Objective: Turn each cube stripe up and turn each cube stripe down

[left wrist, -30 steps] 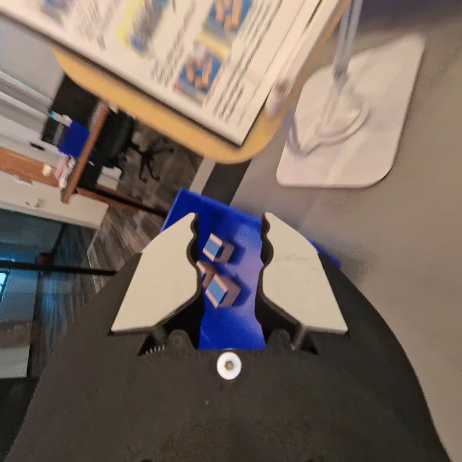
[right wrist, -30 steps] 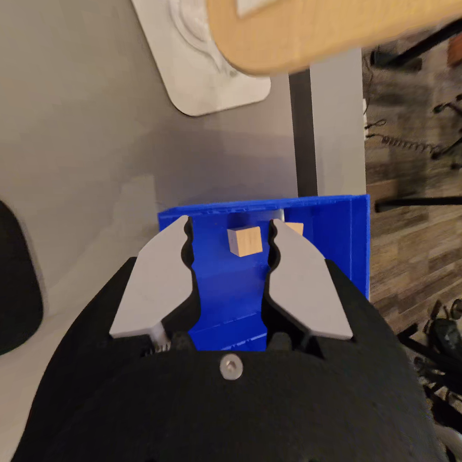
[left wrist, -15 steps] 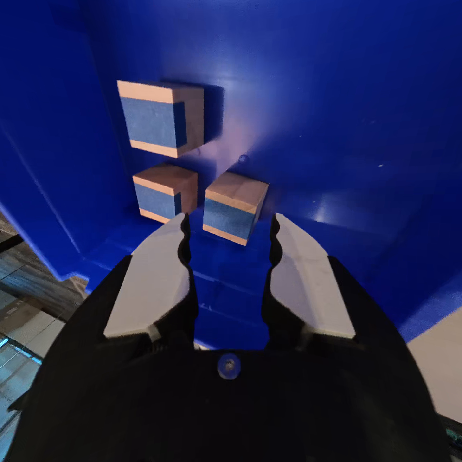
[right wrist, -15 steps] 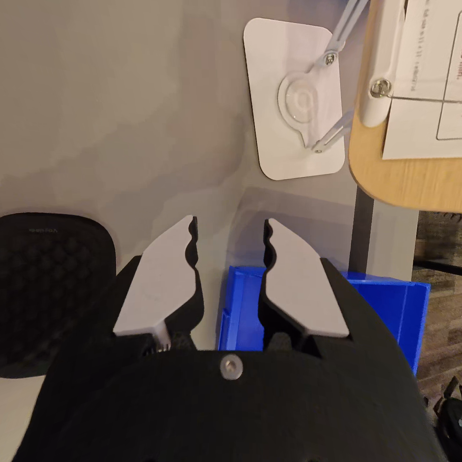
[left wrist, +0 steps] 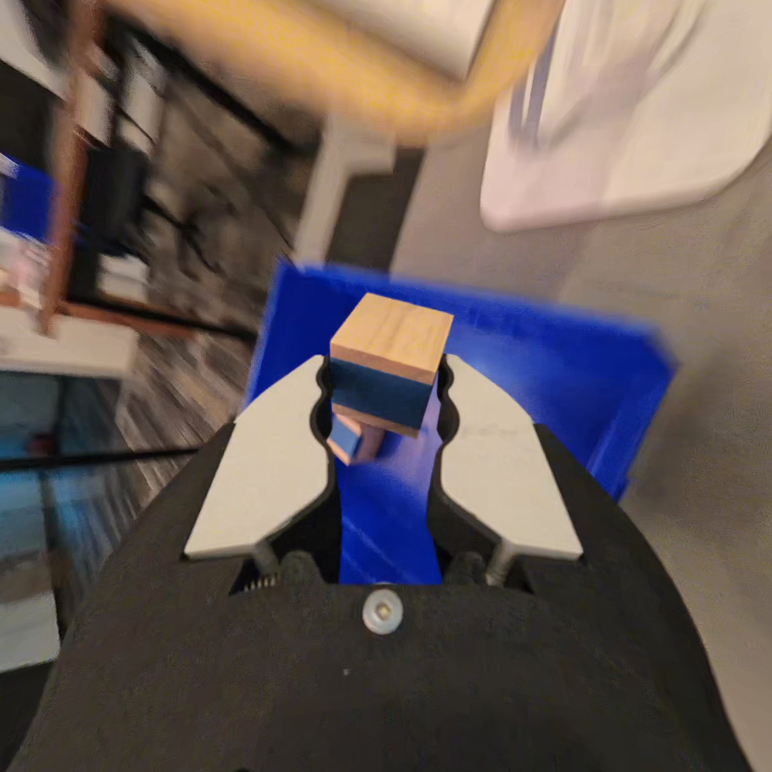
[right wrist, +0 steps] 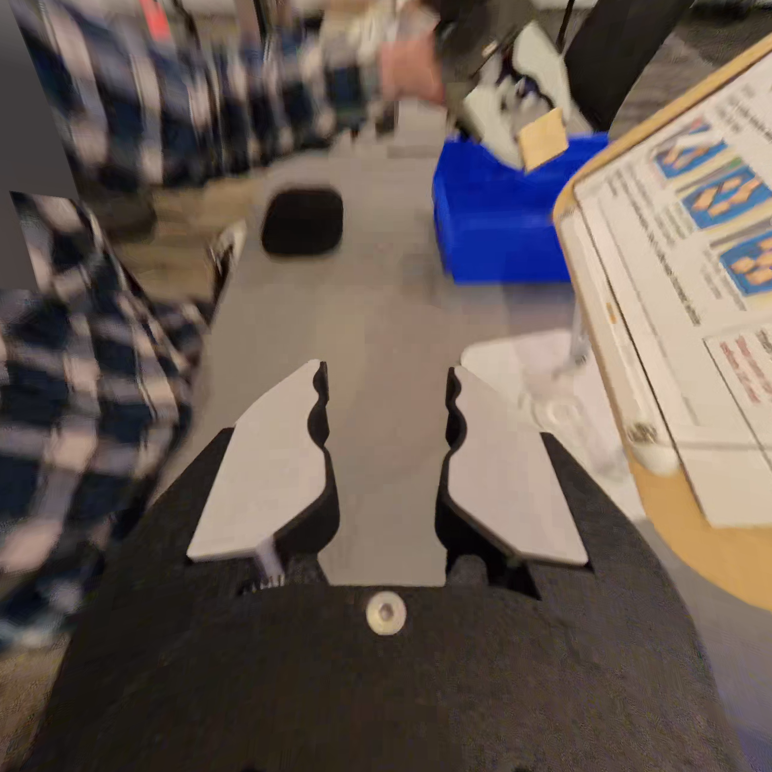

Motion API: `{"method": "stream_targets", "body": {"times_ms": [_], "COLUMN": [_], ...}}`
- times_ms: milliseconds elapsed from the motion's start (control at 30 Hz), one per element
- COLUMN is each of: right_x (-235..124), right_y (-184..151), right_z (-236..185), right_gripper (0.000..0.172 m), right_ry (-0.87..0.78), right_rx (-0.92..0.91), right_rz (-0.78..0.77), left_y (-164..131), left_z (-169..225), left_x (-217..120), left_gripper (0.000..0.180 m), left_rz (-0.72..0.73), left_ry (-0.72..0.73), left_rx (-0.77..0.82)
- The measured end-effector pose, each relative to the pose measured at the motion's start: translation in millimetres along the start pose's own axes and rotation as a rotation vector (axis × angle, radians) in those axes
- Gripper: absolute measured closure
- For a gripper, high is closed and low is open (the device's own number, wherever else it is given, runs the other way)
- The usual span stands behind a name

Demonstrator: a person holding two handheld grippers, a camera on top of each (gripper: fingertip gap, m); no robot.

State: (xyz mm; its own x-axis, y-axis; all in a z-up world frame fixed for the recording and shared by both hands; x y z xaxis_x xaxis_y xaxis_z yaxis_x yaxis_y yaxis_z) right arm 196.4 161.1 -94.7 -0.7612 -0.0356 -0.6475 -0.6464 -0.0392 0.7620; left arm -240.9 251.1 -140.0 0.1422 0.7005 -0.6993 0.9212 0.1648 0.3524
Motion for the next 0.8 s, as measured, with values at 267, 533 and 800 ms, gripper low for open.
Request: {"method": "stream_targets", "body": {"times_ms": [267, 533, 800], "right_x": [62.6, 78.8, -45.3], "right_y": [50.1, 62.8, 18.0], "right_z": [11.9, -3.3, 24.7], "right_gripper": [0.092, 0.127, 0.126], "right_ry": [0.371, 0.608, 0.03], "right_rx": [0.365, 0.392, 0.162], "right_rz": [0.514, 0.62, 0.216], "left_y": [132.5, 177.4, 159.9], "left_z": [113.1, 164.4, 152.4], "left_x": [-129.3, -135.6, -134.8], "left_gripper": [0.132, 0.132, 0.15], "left_rz": [0.574, 0.687, 0.686], "left_ry": [0.296, 0.299, 0.288], "left_rx": [0.075, 0.11, 0.055]}}
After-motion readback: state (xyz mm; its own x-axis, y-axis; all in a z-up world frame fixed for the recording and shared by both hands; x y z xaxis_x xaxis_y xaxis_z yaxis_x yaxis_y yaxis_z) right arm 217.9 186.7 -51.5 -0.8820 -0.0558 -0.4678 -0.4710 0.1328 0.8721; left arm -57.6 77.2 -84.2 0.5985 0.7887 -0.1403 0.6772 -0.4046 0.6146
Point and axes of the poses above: each gripper's, where its closed fingertips meet, x out along the fingers, y out of its top, z = x × y across the jaws, the point moved 9 cm from there along -x, back along the fingers, and after that the axes turned 13 degrees about -z, right-handed, at the moved point
